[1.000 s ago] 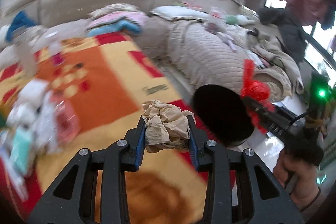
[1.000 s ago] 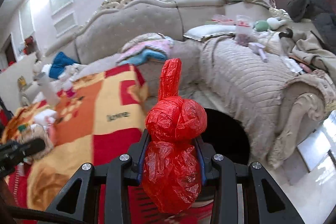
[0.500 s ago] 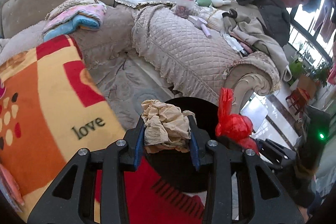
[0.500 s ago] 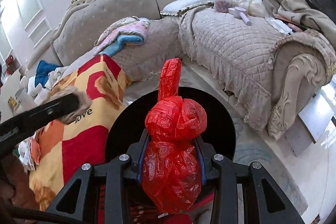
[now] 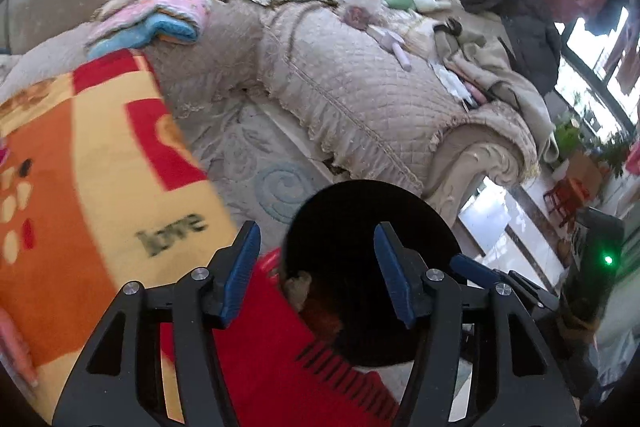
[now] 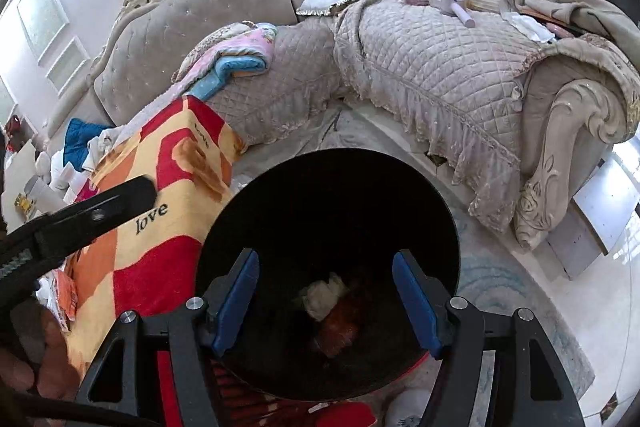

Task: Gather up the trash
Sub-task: 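Open the left tool over the bin while the right tool releases the red bag, then move both tools back toward the items on the blanket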

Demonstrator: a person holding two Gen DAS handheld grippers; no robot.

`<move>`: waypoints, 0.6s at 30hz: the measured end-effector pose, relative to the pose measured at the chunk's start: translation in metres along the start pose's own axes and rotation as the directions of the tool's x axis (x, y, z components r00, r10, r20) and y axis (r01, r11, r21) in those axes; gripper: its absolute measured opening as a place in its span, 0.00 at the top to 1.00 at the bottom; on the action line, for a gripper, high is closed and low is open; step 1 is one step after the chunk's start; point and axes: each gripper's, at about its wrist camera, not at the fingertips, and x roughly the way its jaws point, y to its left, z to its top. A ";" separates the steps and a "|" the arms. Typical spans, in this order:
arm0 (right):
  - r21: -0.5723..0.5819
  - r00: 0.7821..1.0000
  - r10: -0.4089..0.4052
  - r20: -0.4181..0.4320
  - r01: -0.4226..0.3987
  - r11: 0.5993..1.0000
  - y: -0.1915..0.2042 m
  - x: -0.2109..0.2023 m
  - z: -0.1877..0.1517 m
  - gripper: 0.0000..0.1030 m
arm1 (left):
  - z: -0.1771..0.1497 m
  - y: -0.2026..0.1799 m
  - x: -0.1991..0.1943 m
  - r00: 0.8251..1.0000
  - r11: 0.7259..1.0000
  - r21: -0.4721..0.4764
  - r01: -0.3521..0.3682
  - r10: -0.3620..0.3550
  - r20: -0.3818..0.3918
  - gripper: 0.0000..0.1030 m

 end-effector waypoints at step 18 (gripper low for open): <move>-0.330 0.979 0.181 0.090 -0.142 0.933 0.127 -0.034 -0.046 0.35 | -0.156 0.179 -0.212 0.916 0.893 -0.298 -0.338 0.385 0.115 0.41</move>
